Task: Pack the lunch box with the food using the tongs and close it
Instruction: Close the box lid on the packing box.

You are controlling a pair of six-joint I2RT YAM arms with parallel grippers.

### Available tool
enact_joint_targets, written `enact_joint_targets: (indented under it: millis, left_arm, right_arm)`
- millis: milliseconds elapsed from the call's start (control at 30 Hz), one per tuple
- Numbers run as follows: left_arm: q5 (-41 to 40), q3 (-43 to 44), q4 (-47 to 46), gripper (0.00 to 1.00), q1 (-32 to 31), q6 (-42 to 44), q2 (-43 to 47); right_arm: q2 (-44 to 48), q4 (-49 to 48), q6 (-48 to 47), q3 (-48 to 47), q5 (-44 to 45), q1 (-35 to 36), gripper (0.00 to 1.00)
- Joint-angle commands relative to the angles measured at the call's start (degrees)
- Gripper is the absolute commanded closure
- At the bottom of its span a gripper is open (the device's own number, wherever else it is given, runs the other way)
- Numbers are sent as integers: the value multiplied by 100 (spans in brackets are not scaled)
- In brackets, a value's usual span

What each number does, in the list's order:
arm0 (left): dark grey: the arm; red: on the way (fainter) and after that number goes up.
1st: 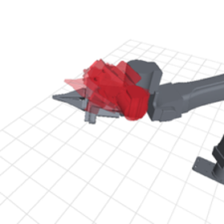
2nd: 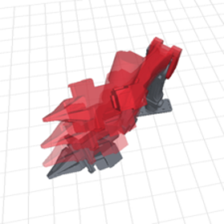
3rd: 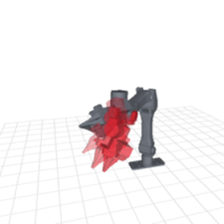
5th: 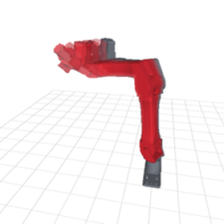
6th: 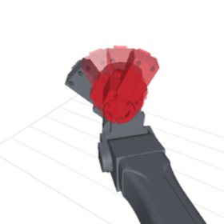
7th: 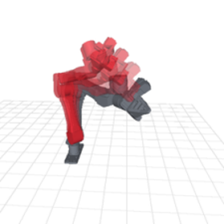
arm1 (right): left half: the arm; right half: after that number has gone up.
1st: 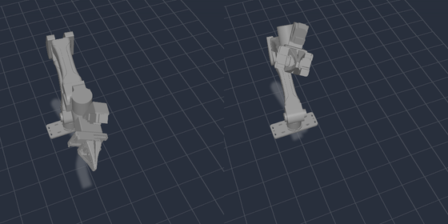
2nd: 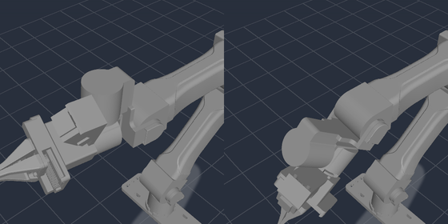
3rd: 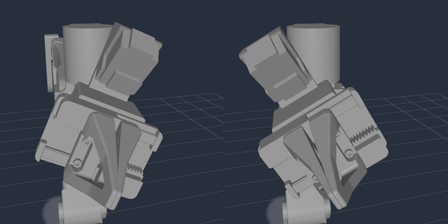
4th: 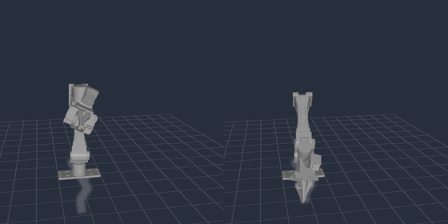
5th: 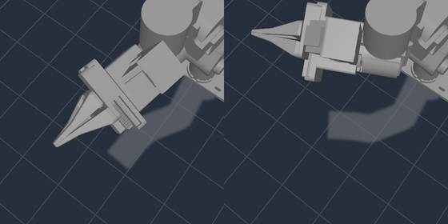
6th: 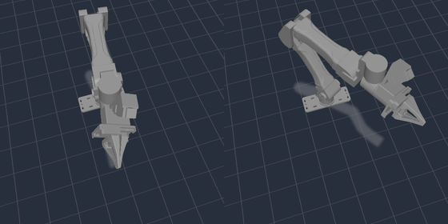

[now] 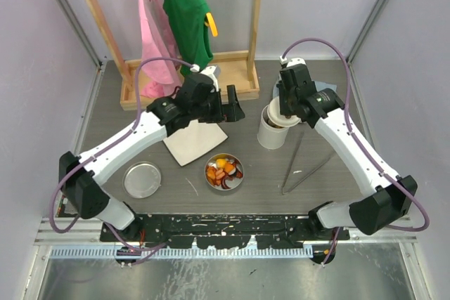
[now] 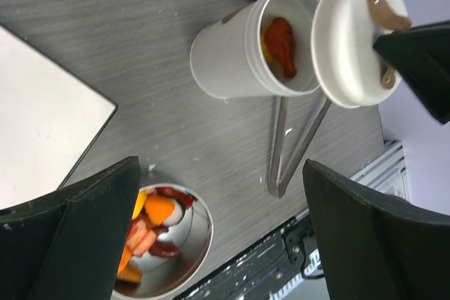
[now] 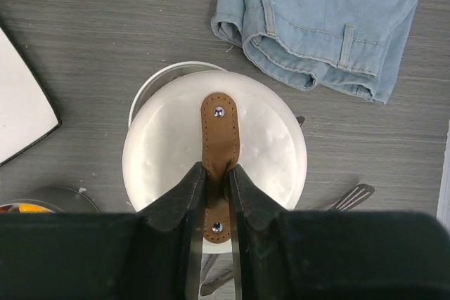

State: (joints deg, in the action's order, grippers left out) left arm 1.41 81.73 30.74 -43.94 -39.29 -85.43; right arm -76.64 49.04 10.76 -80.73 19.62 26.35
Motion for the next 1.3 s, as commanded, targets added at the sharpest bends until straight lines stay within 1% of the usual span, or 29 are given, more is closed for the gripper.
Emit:
enact_joint_targets:
  millis: [0, 133, 267, 367, 400, 467, 800, 833, 967, 1133, 1267]
  left_arm:
    - [-195, 628, -703, 0, -119, -37, -379]
    - [-144, 1029, -777, 1, -149, -225, -840]
    - [-41, 1117, -1001, 4, -174, -465, -1147]
    - [27, 1223, -1041, 5, -178, -581, -1305]
    - [44, 1261, -1044, 5, -178, -606, -1348]
    - [74, 1310, -1044, 6, -183, -646, -1438]
    - [366, 1416, -1029, 12, -182, -825, -1795]
    - [401, 1423, -1027, 15, -184, -845, -1823]
    - [561, 1458, -1022, 19, -186, -870, -1930]
    - [635, 1504, -1022, 21, -191, -888, -2051]
    - [664, 1669, -987, 21, -193, -867, -2195]
  right_arm:
    - [-73, -184, -169, -189, -493, -173, 77]
    - [-149, -379, -197, -58, -630, -306, 77]
    - [-259, -496, -218, -9, -657, -356, 77]
    - [-404, -565, -271, 17, -652, -369, 77]
    - [-460, -562, -283, 21, -842, -370, 77]
    - [-535, -597, -303, 90, -927, -374, 77]
    - [-738, -732, -387, 233, -979, -380, 76]
    - [-726, -737, -386, 247, -971, -381, 76]
    - [-687, -742, -379, 386, -904, -379, 75]
    - [-618, -778, -318, 584, -881, -377, 72]
    - [-606, -788, -293, 438, -850, -385, 64]
